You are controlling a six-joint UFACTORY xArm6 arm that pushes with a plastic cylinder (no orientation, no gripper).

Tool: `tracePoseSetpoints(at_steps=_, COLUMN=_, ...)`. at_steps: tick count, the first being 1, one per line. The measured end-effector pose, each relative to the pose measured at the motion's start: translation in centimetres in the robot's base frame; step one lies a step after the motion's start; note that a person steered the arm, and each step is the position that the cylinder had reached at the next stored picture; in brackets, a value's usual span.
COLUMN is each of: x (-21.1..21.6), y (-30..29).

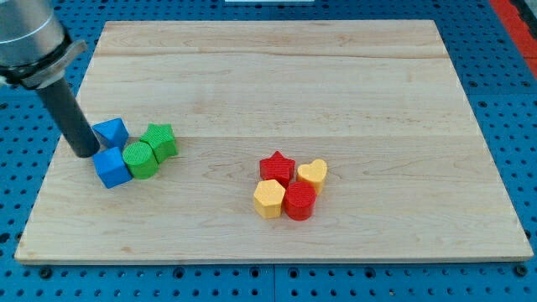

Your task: Adjust the blue blocks green blocks

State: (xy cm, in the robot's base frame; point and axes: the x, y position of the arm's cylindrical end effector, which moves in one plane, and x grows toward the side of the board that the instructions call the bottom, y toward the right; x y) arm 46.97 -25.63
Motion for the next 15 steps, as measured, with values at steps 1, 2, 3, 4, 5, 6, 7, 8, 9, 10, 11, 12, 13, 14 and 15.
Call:
tracePoseSetpoints(at_steps=1, x=3.0, y=-2.6)
tracePoseSetpoints(at_steps=2, x=6.7, y=-1.5)
tracePoseSetpoints(at_steps=3, x=6.9, y=1.2)
tracePoseSetpoints(at_steps=4, x=6.6, y=3.2)
tracePoseSetpoints(at_steps=5, x=6.0, y=4.5)
tracePoseSetpoints(at_steps=6, x=4.8, y=4.5)
tracePoseSetpoints(at_steps=7, x=4.3, y=4.5)
tracePoseSetpoints(at_steps=8, x=4.1, y=5.5)
tracePoseSetpoints(at_steps=9, x=3.1, y=5.5)
tracePoseSetpoints(at_steps=10, x=2.8, y=5.7)
tracePoseSetpoints(at_steps=11, x=5.0, y=6.0)
tracePoseSetpoints(at_steps=12, x=6.1, y=10.2)
tracePoseSetpoints(at_steps=13, x=5.2, y=6.4)
tracePoseSetpoints(at_steps=14, x=4.6, y=-2.8)
tracePoseSetpoints(at_steps=15, x=-0.3, y=-3.4)
